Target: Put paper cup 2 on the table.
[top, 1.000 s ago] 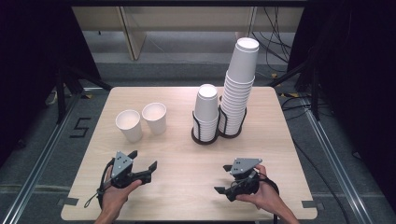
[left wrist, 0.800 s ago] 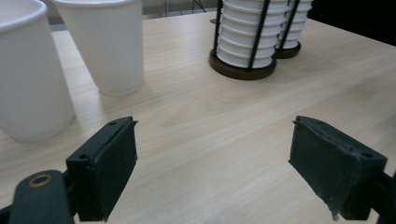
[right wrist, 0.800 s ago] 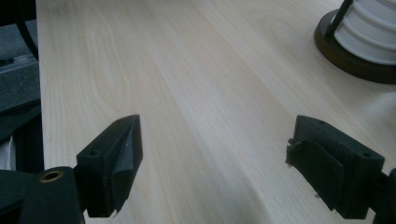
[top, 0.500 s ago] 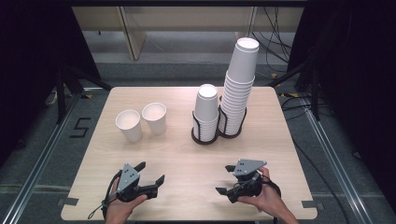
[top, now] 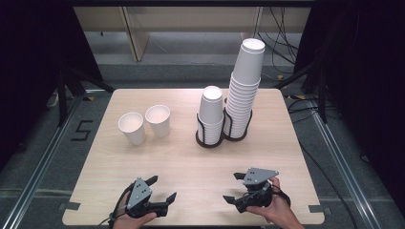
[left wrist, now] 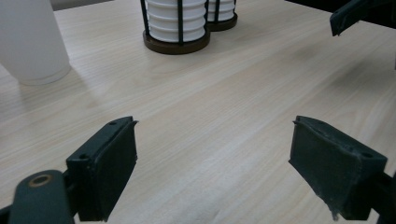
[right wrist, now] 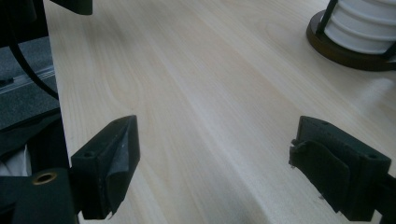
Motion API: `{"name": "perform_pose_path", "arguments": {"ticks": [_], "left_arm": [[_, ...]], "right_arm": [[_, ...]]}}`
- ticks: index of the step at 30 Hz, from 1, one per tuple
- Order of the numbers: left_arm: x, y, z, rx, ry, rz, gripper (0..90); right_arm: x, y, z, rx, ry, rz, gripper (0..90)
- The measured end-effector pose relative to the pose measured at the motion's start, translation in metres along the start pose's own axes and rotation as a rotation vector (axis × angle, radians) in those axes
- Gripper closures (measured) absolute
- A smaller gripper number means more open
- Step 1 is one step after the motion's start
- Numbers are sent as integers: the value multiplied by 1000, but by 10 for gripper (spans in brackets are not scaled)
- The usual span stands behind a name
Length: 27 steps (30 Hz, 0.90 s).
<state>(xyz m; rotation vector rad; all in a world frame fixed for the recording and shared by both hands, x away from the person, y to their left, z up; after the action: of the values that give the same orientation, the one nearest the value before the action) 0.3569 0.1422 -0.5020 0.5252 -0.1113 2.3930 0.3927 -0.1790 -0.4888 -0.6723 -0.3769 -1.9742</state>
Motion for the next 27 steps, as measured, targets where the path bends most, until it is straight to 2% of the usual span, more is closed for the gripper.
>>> {"name": "perform_pose_path", "arguments": {"ticks": [1,2,3,5,7,10,19,22,23,25,27], "left_arm": [[2,2,0,-14,-17,-2,143],[1,4,-1,-10,2,-11,143],[2,5,-1,-27,-9,-13,143],[1,9,-1,-30,2,-23,143],[2,12,-2,-35,-12,-25,143],[3,17,-4,-47,-38,-33,143],[3,31,-5,-75,-58,-76,143],[2,31,-6,-90,-69,-79,143],[2,30,-6,-85,-62,-81,143],[2,29,-6,-79,-63,-82,143],[2,27,-6,-79,-66,-81,143]], "right_arm": [[0,0,0,7,4,-2,158],[1,-1,-2,-6,1,6,158],[1,-1,-2,-6,1,7,159],[2,-3,-4,-21,-4,11,159],[2,-3,-6,-13,3,-3,158],[4,-5,-8,-21,-1,0,159],[6,-13,-18,-40,-24,-1,159],[5,-15,-22,-39,-52,3,159],[5,-15,-22,-26,-51,-9,159],[4,-16,-23,-39,-60,1,159],[4,-16,-23,-28,-61,-5,159]]}}
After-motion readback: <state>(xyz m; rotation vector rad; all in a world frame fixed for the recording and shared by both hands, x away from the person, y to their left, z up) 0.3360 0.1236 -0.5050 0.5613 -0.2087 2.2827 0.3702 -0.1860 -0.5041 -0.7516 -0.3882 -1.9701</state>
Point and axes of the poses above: each handheld gripper's, and its own axes: x roughly backward along the jaws, z roughly out of its top, y roughly to its right, the point moved 3 cm from there along -x, roughly forward along the jaws, and after that the axes turned 1 degree about x, right-handed, at the moved point
